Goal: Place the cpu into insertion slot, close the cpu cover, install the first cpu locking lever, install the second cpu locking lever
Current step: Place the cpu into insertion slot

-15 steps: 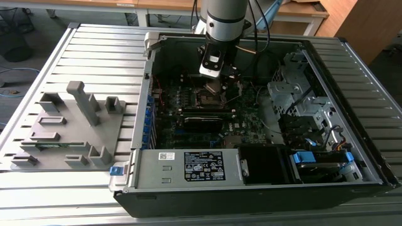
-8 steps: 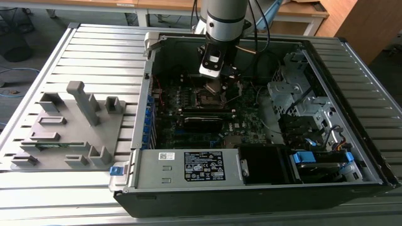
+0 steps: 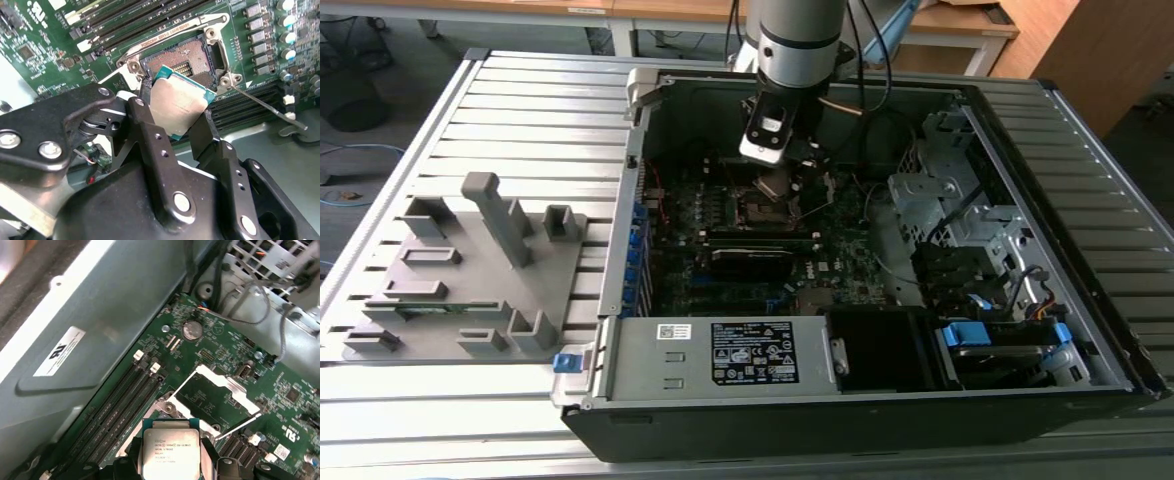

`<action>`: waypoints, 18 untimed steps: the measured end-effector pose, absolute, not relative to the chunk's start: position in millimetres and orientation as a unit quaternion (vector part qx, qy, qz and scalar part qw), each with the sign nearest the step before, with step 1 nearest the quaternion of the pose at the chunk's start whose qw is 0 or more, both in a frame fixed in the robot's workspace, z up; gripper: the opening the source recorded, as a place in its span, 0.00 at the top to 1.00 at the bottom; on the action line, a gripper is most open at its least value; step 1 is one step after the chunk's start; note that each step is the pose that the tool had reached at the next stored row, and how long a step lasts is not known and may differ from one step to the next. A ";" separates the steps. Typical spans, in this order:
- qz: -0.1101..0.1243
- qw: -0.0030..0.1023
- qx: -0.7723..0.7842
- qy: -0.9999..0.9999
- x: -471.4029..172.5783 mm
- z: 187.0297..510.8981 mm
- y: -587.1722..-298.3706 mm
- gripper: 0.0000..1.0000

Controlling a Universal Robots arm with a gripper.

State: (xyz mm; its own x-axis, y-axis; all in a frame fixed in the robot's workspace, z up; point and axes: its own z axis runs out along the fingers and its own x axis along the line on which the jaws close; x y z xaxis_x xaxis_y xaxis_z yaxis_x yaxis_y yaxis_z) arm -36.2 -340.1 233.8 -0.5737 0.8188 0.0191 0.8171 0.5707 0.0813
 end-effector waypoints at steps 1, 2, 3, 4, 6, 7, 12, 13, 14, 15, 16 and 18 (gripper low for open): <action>0.040 0.011 0.469 0.882 -36.1 233.7 -340.1 0.46; 0.040 0.011 0.477 0.878 -36.2 233.6 -340.1 0.46; 0.040 0.011 0.485 0.873 -36.2 233.6 -340.1 0.46; 0.040 0.012 0.493 0.869 -36.1 233.5 -340.1 0.46; 0.040 0.013 0.509 0.860 -36.1 233.3 -340.1 0.46; 0.040 0.013 0.517 0.855 -36.1 233.2 -340.1 0.46; 0.039 0.015 0.555 0.831 -36.2 232.6 -340.1 0.46; 0.039 0.015 0.563 0.826 -36.1 232.5 -340.1 0.46; 0.039 0.015 0.570 0.820 -36.1 232.3 -340.1 0.46; 0.039 0.016 0.578 0.815 -36.1 232.2 -340.1 0.46; 0.039 0.016 0.585 0.810 -36.1 232.1 -340.1 0.46; 0.038 0.017 0.600 0.799 -36.2 231.8 -340.1 0.46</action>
